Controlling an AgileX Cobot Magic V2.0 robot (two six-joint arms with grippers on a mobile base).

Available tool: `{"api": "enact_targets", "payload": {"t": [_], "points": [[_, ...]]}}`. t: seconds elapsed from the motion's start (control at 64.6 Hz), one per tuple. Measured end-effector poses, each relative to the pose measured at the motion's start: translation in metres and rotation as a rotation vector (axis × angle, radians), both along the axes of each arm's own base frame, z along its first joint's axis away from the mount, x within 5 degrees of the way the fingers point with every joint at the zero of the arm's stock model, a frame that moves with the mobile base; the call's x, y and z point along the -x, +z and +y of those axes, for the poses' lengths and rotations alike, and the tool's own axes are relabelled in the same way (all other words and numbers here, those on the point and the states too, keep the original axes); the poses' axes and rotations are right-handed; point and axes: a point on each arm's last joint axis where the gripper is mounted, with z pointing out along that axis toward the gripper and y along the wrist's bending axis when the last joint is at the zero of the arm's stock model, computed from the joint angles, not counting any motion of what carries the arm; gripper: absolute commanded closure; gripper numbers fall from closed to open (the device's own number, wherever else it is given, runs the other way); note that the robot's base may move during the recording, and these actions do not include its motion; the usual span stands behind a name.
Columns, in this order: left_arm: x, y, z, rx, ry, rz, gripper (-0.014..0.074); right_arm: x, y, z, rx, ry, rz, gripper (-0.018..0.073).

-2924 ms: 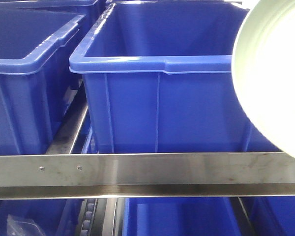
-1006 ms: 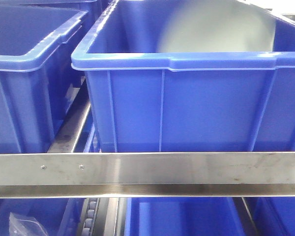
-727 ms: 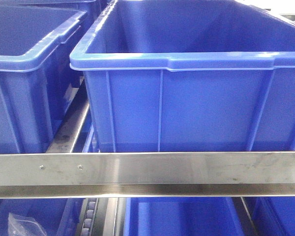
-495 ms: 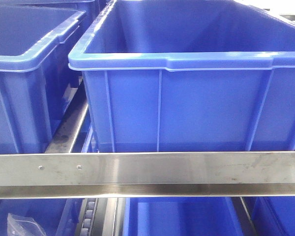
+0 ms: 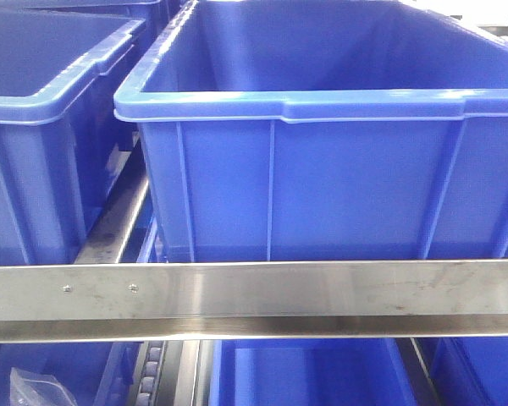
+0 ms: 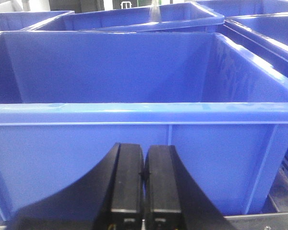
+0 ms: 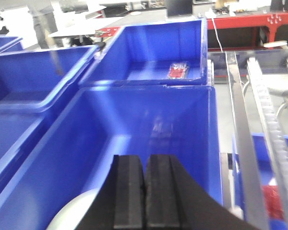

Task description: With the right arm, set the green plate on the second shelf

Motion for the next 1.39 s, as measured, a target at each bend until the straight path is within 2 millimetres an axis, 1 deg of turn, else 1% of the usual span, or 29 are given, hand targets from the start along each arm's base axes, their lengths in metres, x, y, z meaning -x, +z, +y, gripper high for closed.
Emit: {"api": "enact_targets", "payload": {"t": [0.139, 0.232, 0.325, 0.433, 0.572, 0.65, 0.696, 0.712, 0.805, 0.897, 0.944, 0.99, 1.006, 1.114, 1.176, 1.253, 1.392], "points": [[0.000, 0.000, 0.000, 0.000, 0.000, 0.000, 0.0466, 0.043, 0.005, -0.006, 0.015, 0.025, 0.000, 0.0509], [0.000, 0.000, 0.000, 0.000, 0.000, 0.000, 0.0466, 0.060, 0.007, -0.009, 0.016, 0.032, -0.013, 0.0509], [0.000, 0.000, 0.000, 0.000, 0.000, 0.000, 0.0466, 0.064, 0.007, -0.010, 0.029, 0.030, -0.019, 0.0509], [0.000, 0.000, 0.000, 0.000, 0.000, 0.000, 0.0466, 0.063, 0.007, -0.013, 0.099, -0.005, -0.031, 0.0509], [0.000, 0.000, 0.000, 0.000, 0.000, 0.000, 0.0466, 0.056, -0.004, -0.018, 0.163, -0.075, -0.030, 0.0509], [0.000, 0.000, 0.000, 0.000, 0.000, 0.000, 0.0466, 0.050, -0.020, -0.024, 0.173, -0.144, -0.015, 0.0509], [0.000, 0.000, 0.000, 0.000, 0.000, 0.000, 0.0466, 0.049, -0.033, -0.028, 0.174, -0.185, -0.016, 0.0509], [0.000, 0.000, 0.000, 0.000, 0.000, 0.000, 0.0466, 0.048, -0.040, -0.028, 0.176, -0.194, -0.009, 0.0509], [0.000, 0.000, 0.000, 0.000, 0.000, 0.000, 0.0466, 0.054, -0.067, -0.031, 0.168, -0.230, -0.090, 0.0509], [0.000, 0.000, 0.000, 0.000, 0.000, 0.000, 0.0466, 0.066, -0.099, -0.032, 0.151, -0.250, -0.209, 0.0509], [0.000, 0.000, 0.000, 0.000, 0.000, 0.000, 0.0466, 0.070, -0.121, -0.033, 0.145, -0.256, -0.248, 0.0509], [0.000, 0.000, 0.000, 0.000, 0.000, 0.000, 0.0466, 0.073, -0.136, -0.033, 0.139, -0.263, -0.295, 0.0509], [0.000, 0.000, 0.000, 0.000, 0.000, 0.000, 0.0466, 0.074, -0.145, -0.033, 0.139, -0.263, -0.293, 0.0509], [0.000, 0.000, 0.000, 0.000, 0.000, 0.000, 0.0466, 0.076, -0.183, -0.033, 0.140, -0.265, -0.284, 0.0509], [0.000, 0.000, 0.000, 0.000, 0.000, 0.000, 0.0466, 0.078, -0.197, -0.033, 0.143, -0.264, -0.267, 0.0509], [0.000, 0.000, 0.000, 0.000, 0.000, 0.000, 0.0466, 0.081, -0.209, -0.033, 0.149, -0.258, -0.221, 0.0509], [0.000, 0.000, 0.000, 0.000, 0.000, 0.000, 0.0466, 0.086, -0.222, -0.033, 0.164, -0.243, -0.115, 0.0509]]}}
